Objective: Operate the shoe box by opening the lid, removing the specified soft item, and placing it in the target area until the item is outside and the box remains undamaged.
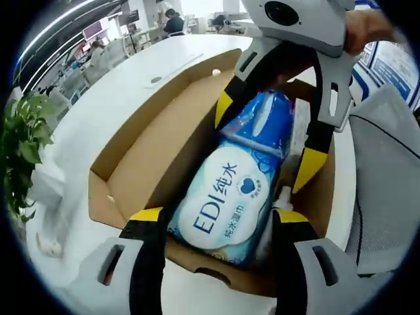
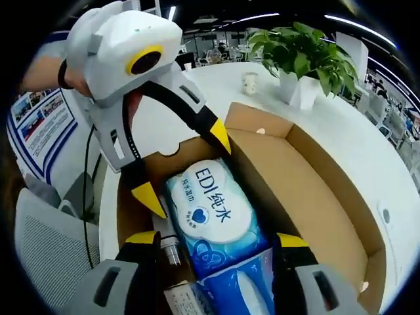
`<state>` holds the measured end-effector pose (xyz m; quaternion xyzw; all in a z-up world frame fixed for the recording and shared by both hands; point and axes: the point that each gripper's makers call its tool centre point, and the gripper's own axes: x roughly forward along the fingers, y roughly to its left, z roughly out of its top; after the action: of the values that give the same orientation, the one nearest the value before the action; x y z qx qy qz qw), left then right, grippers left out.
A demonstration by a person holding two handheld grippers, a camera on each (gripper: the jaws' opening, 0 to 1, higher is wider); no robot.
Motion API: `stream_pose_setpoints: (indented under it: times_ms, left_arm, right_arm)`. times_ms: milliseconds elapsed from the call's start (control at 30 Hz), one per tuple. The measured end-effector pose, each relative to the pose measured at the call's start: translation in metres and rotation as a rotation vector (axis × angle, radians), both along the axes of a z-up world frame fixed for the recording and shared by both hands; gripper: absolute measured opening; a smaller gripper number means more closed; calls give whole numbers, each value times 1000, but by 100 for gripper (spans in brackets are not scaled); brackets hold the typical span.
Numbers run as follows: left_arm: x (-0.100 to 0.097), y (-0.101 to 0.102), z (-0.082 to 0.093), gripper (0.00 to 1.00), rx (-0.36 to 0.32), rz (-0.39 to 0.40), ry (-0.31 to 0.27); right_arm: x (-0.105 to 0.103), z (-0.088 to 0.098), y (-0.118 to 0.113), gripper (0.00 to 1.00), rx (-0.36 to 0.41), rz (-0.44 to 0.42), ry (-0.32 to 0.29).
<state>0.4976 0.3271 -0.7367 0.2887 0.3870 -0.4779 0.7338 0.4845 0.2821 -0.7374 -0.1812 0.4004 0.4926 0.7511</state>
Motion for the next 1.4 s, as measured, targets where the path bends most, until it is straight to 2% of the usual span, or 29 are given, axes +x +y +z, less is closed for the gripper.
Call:
stream_pose_setpoints:
  times_ms: [167,567,667,833,1000,1167,1233,1300,1400]
  left_arm:
    - [-5,-3,-5,64,-6,-5,25]
    - [-10,-3,-6,63,-29,-15,30]
    - [-10,-2,-8,61,-8,-58,11]
    - [-5,-4,-9,58,20,-75,24]
    - [-6,-4,-18,60,92,-154,14]
    - [-6,-3,-27,61,156,-254,-32]
    - [-5,-3,-29,62,164,-276,-43]
    - [-6,-2,-29,62,184,-318,-56]
    - [-5,-5,-31,62,170,-337,-63]
  right_arm:
    - [-1,-11,2,68,-17,-2,18]
    - [-6,-13,4,65,-14,22,-7]
    - [-9,-16,1,65,-53,81,-46]
    - [-4,-19,3,64,-68,80,-42]
    - [-2,-26,2,64,-118,136,-60]
    - [-1,-34,0,64,-173,200,-94]
    - [0,-34,1,65,-167,197,-87]
    - [0,-39,-1,65,-202,251,-112]
    - [-1,-44,0,65,-221,290,-126]
